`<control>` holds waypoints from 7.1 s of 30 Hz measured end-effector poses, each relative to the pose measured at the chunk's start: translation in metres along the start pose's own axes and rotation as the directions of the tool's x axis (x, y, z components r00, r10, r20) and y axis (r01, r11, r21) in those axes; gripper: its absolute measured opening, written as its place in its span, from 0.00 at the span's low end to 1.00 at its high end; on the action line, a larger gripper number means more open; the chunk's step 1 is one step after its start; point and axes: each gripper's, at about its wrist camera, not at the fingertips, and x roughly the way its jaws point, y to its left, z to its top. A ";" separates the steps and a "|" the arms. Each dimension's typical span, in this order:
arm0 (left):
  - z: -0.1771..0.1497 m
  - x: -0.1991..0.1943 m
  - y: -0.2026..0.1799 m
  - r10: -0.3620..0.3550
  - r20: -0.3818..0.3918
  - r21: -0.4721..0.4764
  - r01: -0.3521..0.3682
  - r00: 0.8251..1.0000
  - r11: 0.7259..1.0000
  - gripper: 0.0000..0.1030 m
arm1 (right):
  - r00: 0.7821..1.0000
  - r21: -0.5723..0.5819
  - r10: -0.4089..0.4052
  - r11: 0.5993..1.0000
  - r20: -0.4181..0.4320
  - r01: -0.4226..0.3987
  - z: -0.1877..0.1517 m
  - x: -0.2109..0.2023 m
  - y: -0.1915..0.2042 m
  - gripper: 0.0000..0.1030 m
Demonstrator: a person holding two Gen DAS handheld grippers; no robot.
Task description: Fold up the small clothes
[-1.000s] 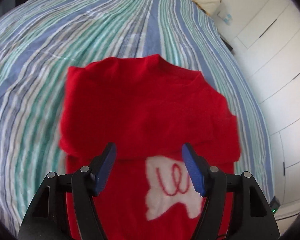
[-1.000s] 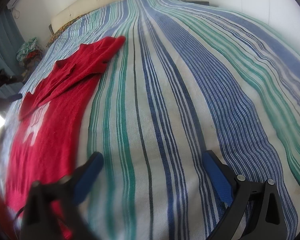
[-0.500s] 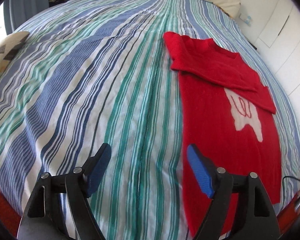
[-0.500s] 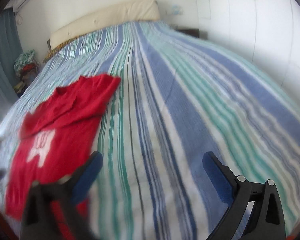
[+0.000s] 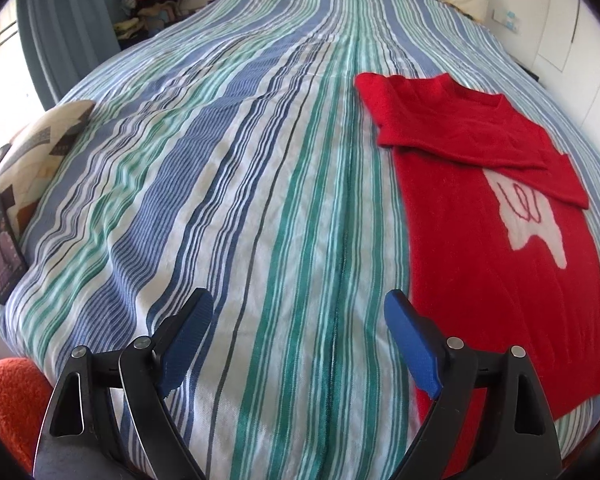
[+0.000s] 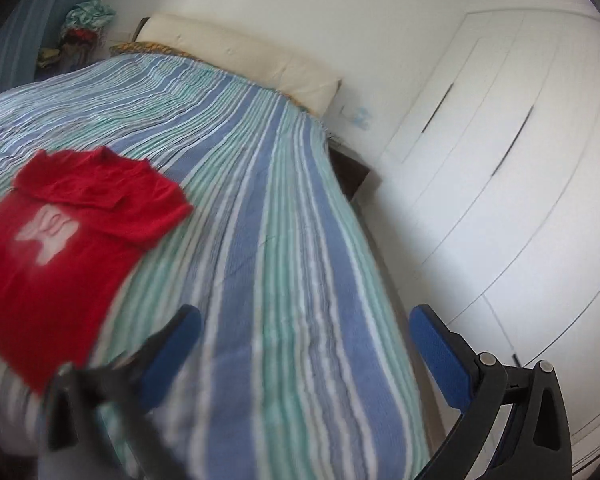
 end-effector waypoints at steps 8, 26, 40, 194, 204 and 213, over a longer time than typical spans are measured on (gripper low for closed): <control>-0.007 0.000 0.013 0.046 -0.013 -0.037 -0.046 0.999 0.998 0.89 | 0.951 -0.124 0.247 0.954 -0.187 -0.272 -0.056 0.017 0.146 0.98; -0.010 0.002 0.001 0.095 0.001 0.038 -0.095 0.995 0.995 0.91 | 0.951 -0.150 0.285 0.941 -0.123 -0.302 -0.051 0.010 0.159 0.98; -0.037 -0.022 -0.013 -0.315 -0.113 -0.002 0.317 0.942 0.949 0.91 | 0.855 0.178 0.497 0.863 -0.146 -0.472 -0.041 0.021 0.123 0.98; -0.037 0.005 -0.022 -0.141 -0.052 0.050 0.144 0.989 0.988 0.91 | 0.779 0.273 0.627 0.746 0.020 -0.607 -0.045 0.028 0.180 0.99; -0.038 0.008 -0.023 -0.142 -0.061 0.051 0.145 0.988 0.988 0.91 | 0.777 0.276 0.630 0.745 0.008 -0.607 -0.044 0.030 0.182 0.99; -0.038 0.010 -0.023 -0.141 -0.068 0.056 0.145 0.988 0.988 0.91 | 0.775 0.277 0.632 0.744 0.002 -0.608 -0.045 0.031 0.183 0.99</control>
